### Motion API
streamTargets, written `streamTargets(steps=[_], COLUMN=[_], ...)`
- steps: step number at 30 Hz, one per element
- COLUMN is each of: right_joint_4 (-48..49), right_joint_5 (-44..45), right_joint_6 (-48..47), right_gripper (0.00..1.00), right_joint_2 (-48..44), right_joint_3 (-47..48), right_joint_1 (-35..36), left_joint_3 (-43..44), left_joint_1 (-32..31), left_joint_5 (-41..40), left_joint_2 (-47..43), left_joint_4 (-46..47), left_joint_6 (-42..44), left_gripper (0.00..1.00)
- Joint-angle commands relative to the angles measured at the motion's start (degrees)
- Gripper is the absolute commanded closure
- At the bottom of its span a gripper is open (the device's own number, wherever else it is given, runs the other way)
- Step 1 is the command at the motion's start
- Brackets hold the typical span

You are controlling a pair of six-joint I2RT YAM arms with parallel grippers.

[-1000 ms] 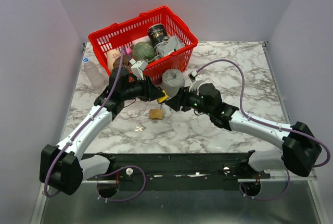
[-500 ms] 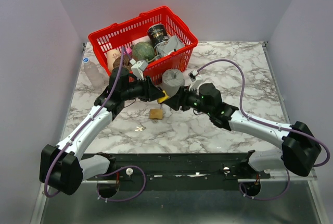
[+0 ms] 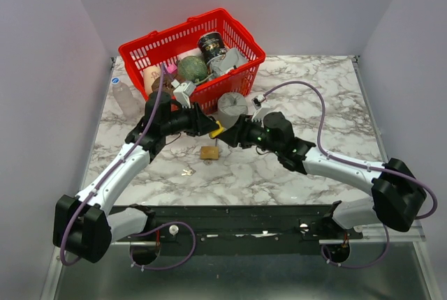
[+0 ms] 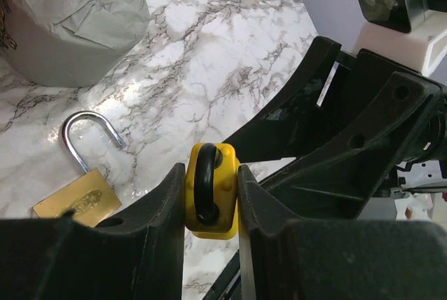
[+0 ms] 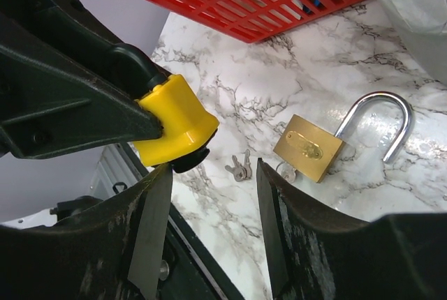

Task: Unlock with the key

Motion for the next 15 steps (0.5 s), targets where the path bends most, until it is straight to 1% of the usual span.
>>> streamTargets(steps=[1,4,11,15], right_joint_4=[0.4,-0.4,-0.4,-0.5], right_joint_5=[5.2,5.1,1.3,0.6], right_joint_6=[3.6,5.1,7.5,7.9], right_gripper=[0.41,0.41,0.41,0.41], right_joint_2=[0.5,0.5,2.5,3.0], right_joint_3=[-1.2,-2.2,-3.6,-3.8], right_joint_1=[0.3,0.2,0.4,0.6], left_joint_3=[-0.3,-0.4,-0.3,-0.5], left_joint_1=[-0.7,-0.7,-0.7,-0.6], left_joint_5=[3.6,3.2,3.2,3.0], left_joint_2=[-3.7,-4.4,-4.6,-5.1], left_joint_4=[5.7,5.8,5.9,6.2], left_joint_6=[-1.3,-1.1,-0.9,-0.7], left_gripper=[1.0,1.0,1.0,1.0])
